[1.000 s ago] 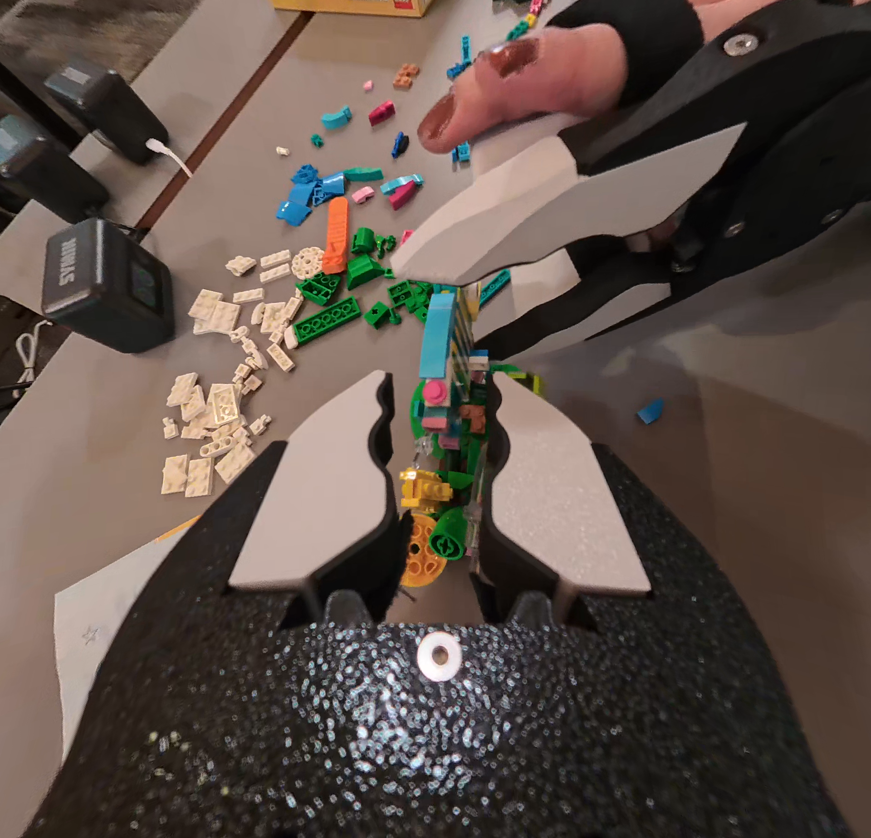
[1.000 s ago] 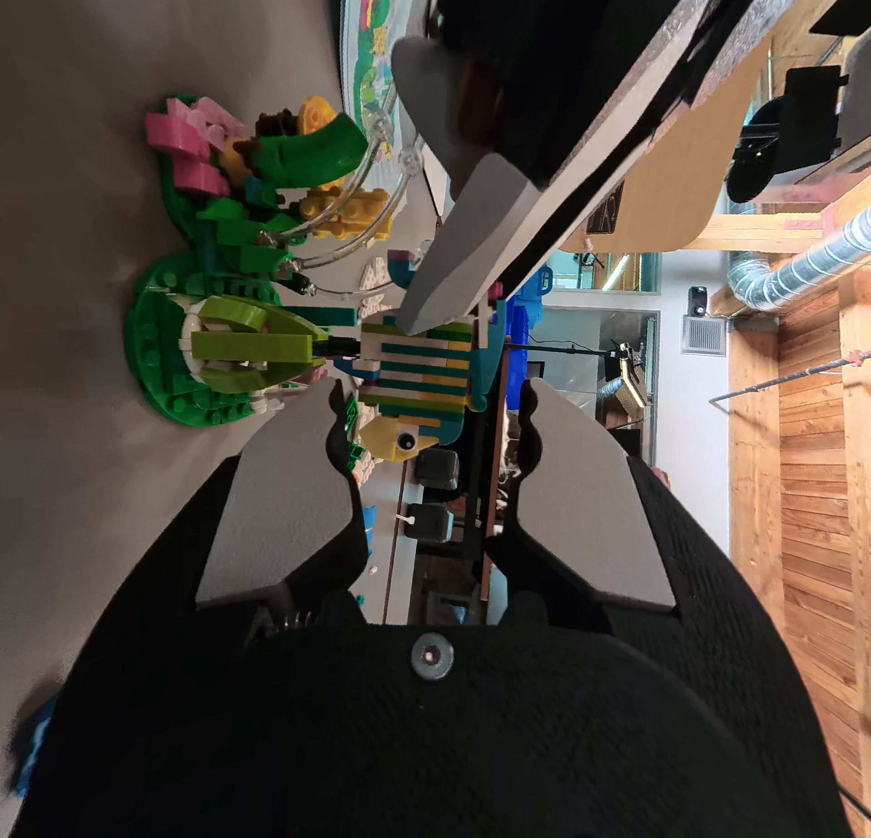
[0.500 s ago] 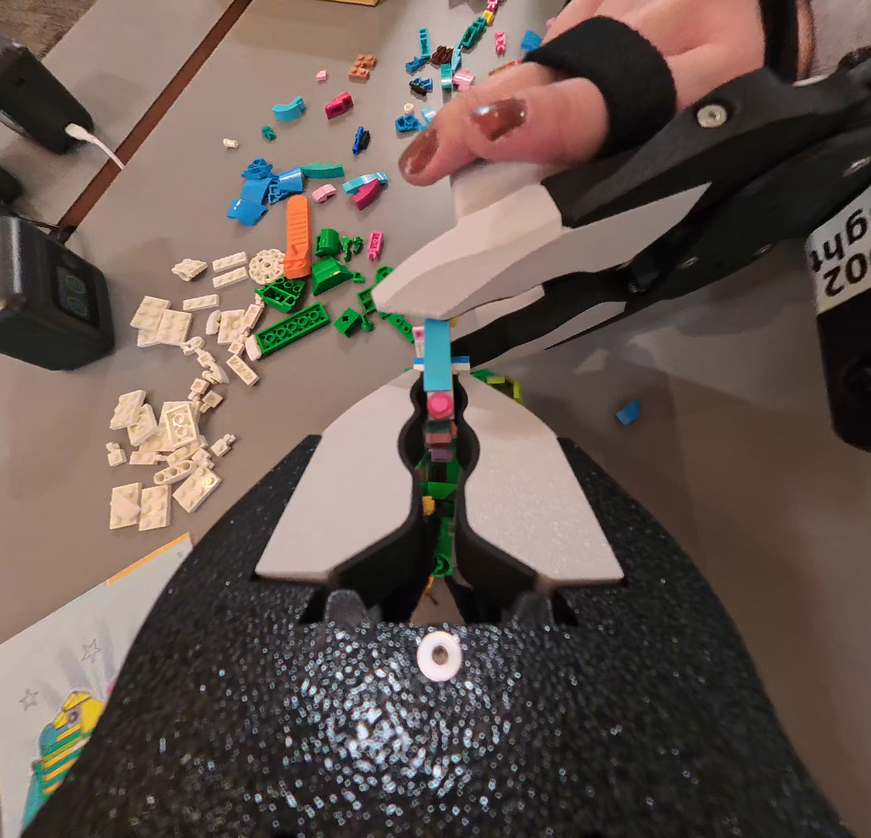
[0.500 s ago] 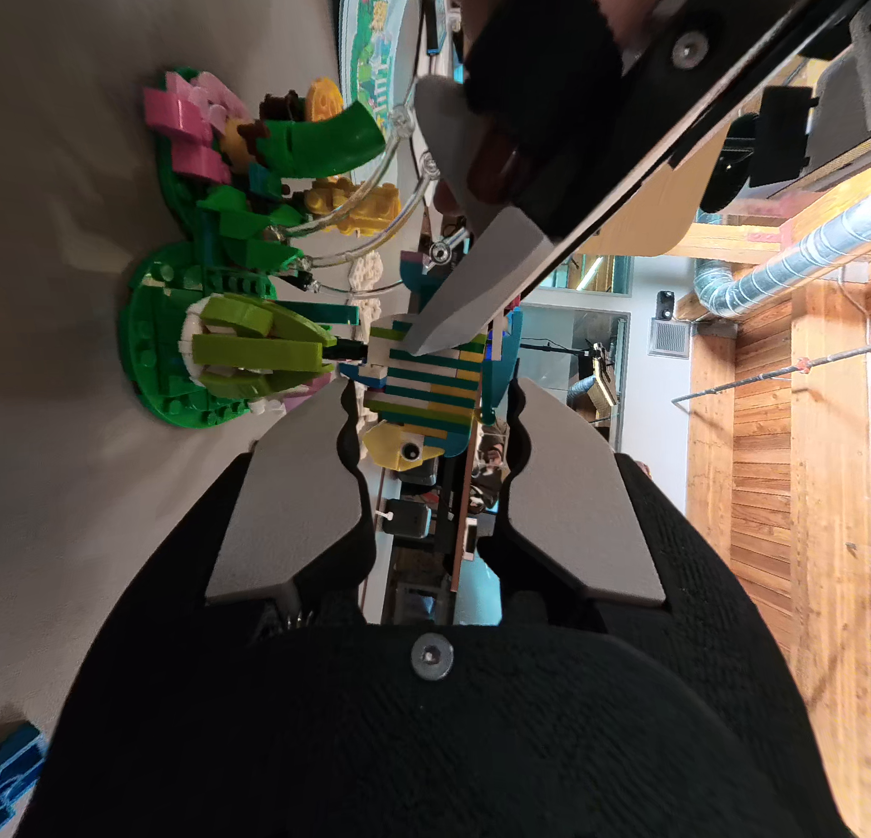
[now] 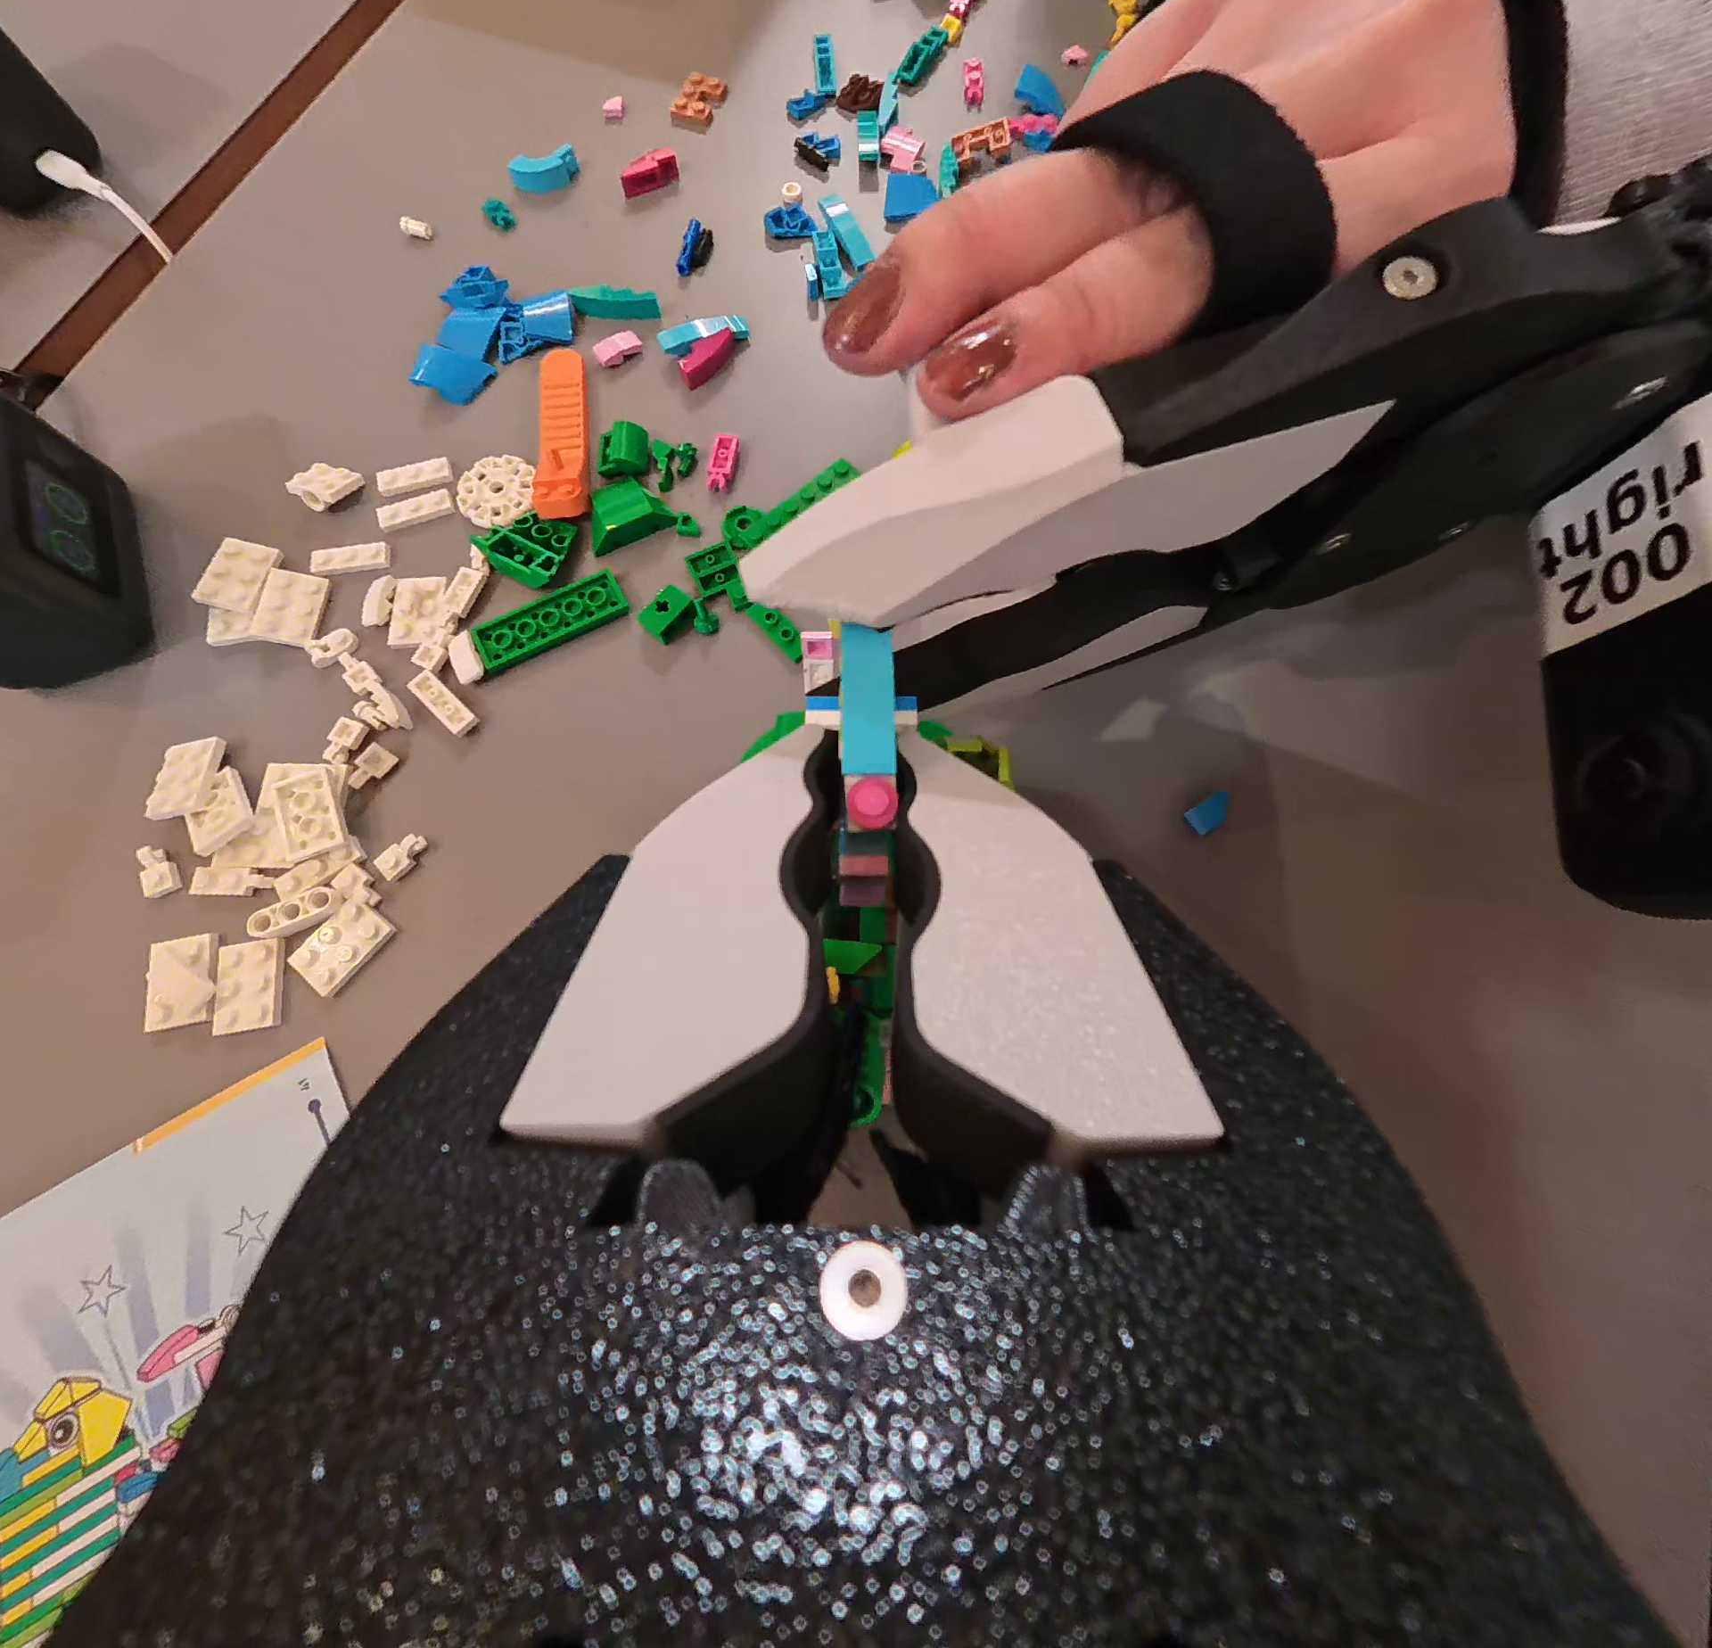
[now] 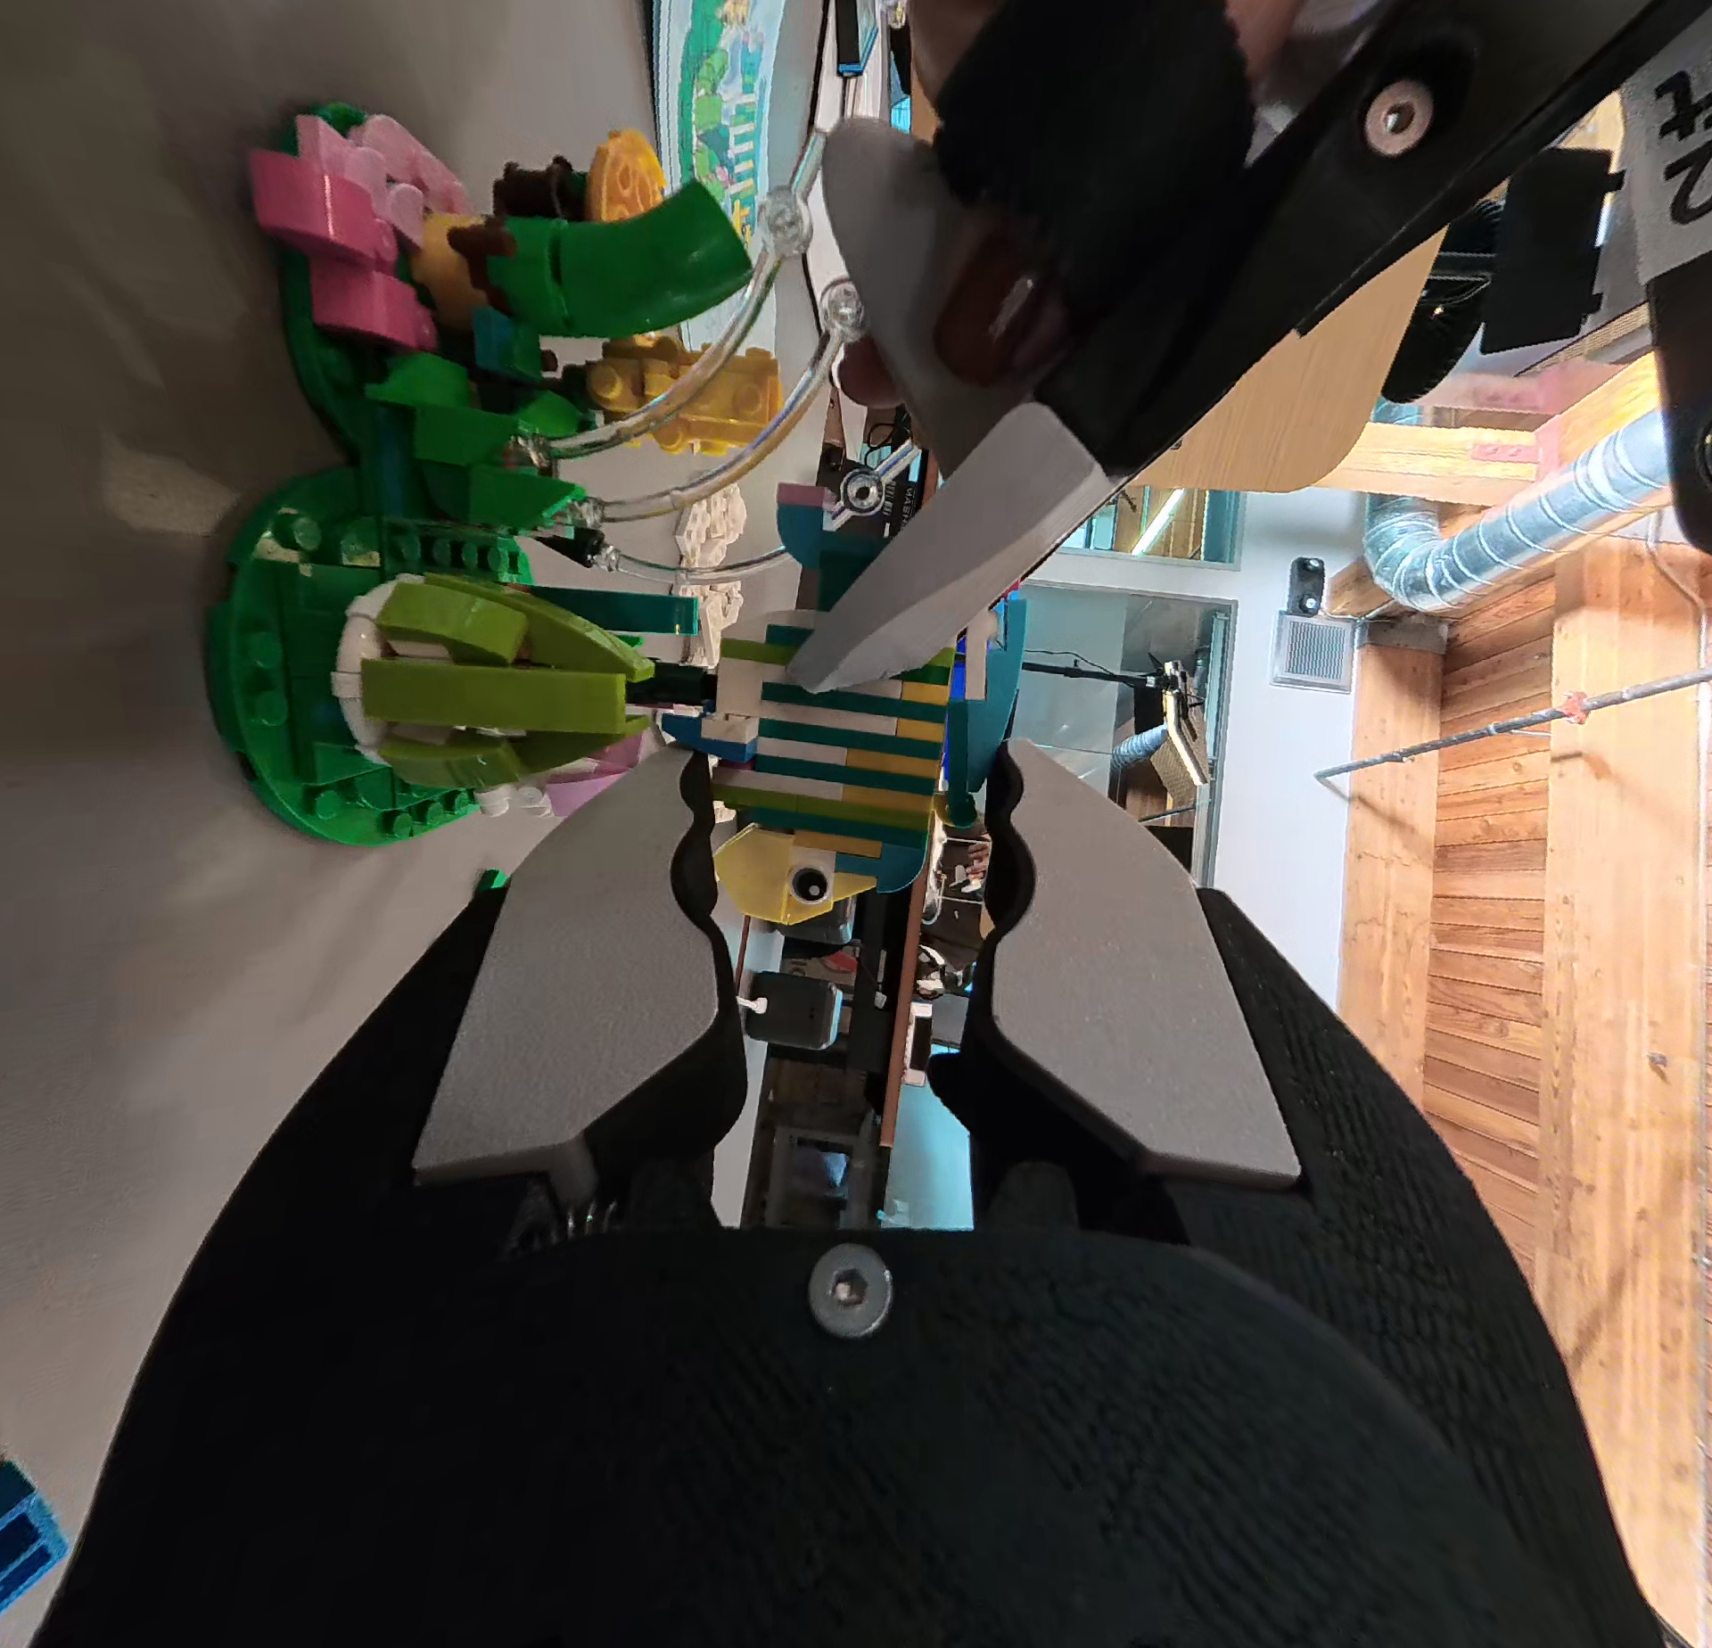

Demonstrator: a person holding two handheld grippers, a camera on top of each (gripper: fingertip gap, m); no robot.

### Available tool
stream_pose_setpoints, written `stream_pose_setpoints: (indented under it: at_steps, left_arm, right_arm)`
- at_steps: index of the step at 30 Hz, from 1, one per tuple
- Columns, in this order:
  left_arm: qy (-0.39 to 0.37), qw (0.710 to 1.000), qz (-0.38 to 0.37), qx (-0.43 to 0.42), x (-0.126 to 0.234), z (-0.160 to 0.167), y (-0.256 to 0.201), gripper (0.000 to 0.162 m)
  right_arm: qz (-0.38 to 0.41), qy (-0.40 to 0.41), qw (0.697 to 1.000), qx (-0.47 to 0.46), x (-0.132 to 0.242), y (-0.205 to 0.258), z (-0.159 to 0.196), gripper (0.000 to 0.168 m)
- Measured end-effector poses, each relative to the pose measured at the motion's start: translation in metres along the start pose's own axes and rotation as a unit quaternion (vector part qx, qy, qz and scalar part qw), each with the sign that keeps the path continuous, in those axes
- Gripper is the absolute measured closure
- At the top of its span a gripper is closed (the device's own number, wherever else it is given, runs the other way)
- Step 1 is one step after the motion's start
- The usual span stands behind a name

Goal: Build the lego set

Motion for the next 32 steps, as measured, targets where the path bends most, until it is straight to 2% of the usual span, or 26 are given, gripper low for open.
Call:
stream_pose_setpoints:
  at_steps: [19,26,30,32]
  left_arm:
    - [0.007,1.0,0.005,0.001,0.0,0.001,0.001,0.154]
    - [0.009,1.0,0.005,-0.002,0.001,0.001,0.002,0.154]
    - [0.013,1.0,-0.011,-0.008,0.001,0.002,0.004,0.154]
    - [0.014,1.0,-0.016,-0.006,0.002,0.002,0.005,0.147]
  right_arm:
    - [-0.005,0.003,1.0,-0.023,-0.002,0.0,0.002,0.116]
    - [-0.02,0.0,0.999,-0.031,0.0,0.002,0.0,0.113]
    - [-0.028,-0.007,0.999,-0.044,0.007,0.002,0.0,0.106]
    - [-0.031,-0.005,0.998,-0.049,0.01,0.003,0.002,0.103]
Point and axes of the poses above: each gripper's, where its closed fingertips meet, x back along the fingers, z out of its underside, y = z × x across the jaws, the point moved 1 cm from there along x, back along the fingers
